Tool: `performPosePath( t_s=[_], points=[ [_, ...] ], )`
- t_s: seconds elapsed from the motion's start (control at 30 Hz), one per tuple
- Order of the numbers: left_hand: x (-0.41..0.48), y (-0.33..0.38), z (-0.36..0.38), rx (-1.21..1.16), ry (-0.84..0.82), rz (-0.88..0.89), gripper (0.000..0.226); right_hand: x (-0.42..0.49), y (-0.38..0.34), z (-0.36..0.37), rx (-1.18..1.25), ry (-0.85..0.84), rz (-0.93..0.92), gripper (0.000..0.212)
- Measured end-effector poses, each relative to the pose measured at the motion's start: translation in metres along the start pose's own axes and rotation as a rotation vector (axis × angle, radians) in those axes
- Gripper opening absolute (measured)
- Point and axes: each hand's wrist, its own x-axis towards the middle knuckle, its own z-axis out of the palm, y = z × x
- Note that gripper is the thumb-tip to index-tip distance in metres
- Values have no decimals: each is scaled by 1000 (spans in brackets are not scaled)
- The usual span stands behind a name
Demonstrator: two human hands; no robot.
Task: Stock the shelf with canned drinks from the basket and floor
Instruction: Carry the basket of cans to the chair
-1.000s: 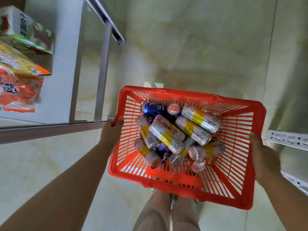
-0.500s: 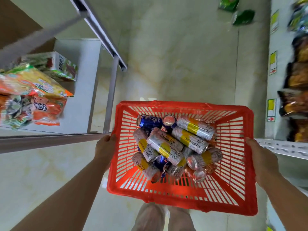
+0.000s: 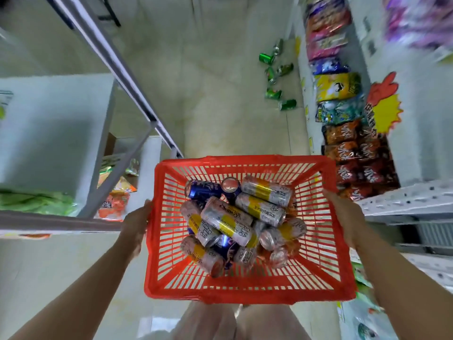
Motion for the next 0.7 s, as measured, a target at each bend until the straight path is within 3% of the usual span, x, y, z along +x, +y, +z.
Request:
performPosePath(
  t_s=[0.13,0.23,0.3,0.37,0.5,0.57,0.7],
  points=[
    [-15,37,-17,-164,-52,-13,44,-30,-44,-14,22,3,-37,44],
    [-12,65,-30,-264,-161,-23,62,-40,-73,-17,35,46,-47,55],
    [-15,92,-32,-261,-178,-23,57,-39,-87,-17,10,119,-46,69],
    [-13,122,-32,-245,-175,11,45,-39,-101,-17,15,185,-79,68],
    [7,183,-36,-229,-124,84,56,-49,-149,-2,73,225,-102,68],
    [18,213,-33,-203,-81,82,45,-48,-180,6,64,238,-138,64],
    [52,272,-18,-168,-35,118,36,-5,-226,19,136,263,-135,77]
  ],
)
